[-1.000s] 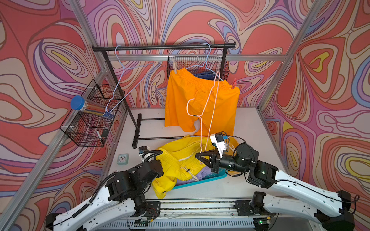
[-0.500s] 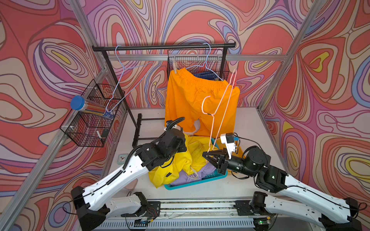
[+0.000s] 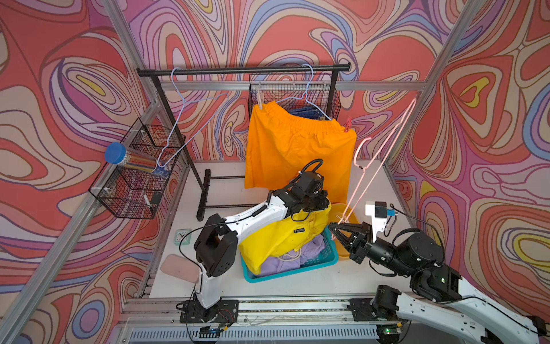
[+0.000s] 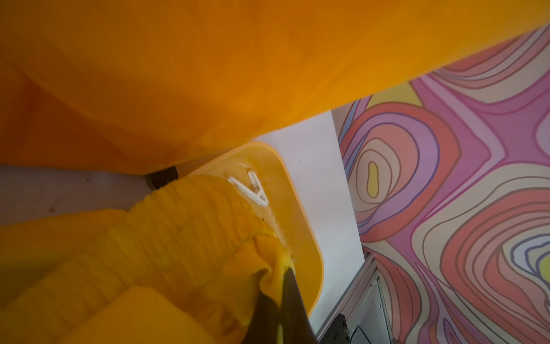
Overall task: Remove the clothespins securing shorts to the hanger
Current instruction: Adjust the shorts in the basket.
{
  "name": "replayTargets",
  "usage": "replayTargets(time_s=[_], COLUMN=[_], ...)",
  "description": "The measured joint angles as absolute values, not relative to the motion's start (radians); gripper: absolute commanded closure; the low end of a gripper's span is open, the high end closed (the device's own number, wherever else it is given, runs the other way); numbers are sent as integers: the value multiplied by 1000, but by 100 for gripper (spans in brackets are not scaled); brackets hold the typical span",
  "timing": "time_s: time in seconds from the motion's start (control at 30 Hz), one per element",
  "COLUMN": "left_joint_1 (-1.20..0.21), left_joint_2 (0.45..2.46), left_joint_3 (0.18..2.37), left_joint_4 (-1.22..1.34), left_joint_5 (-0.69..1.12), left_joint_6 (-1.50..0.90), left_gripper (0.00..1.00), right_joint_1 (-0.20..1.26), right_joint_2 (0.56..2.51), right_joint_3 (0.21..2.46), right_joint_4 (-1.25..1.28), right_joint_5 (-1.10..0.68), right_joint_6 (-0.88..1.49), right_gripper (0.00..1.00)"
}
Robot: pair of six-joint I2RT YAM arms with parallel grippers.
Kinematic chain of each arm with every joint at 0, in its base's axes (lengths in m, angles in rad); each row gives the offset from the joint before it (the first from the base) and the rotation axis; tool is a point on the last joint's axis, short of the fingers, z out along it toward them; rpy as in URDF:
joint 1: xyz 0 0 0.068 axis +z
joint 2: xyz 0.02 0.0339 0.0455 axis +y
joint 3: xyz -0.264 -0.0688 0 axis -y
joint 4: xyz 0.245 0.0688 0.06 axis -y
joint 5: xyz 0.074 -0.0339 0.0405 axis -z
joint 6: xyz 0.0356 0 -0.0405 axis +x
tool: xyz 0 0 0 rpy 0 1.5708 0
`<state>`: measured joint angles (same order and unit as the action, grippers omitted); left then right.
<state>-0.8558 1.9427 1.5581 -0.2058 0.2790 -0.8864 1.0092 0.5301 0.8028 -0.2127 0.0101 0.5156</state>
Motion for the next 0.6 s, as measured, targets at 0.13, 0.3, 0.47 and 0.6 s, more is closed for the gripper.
replayTargets(time_s=[0.13,0.3,0.47,0.6], left_joint_1=[-894,-917,-916,-917], left_joint_2=[1930,1814,1752,1752], left_joint_3=[1418,1232,1052,1008], left_joint_4=[-108,23,198,266], left_joint_5=[271,250,242,247], left_joint_6=[-900,-918,-928,-909], left_gripper=[100,100,100,87], right_joint_1=[1009,1009,1009,1009], right_joint_2=[530,552,601,624], right_joint_3=[803,803,803,803], right_joint_4=[-244,-247,-244,-234], right_joint_5=[27,29,25,18], right_joint_6=[512,506,505,506], right_gripper=[100,100,100,100])
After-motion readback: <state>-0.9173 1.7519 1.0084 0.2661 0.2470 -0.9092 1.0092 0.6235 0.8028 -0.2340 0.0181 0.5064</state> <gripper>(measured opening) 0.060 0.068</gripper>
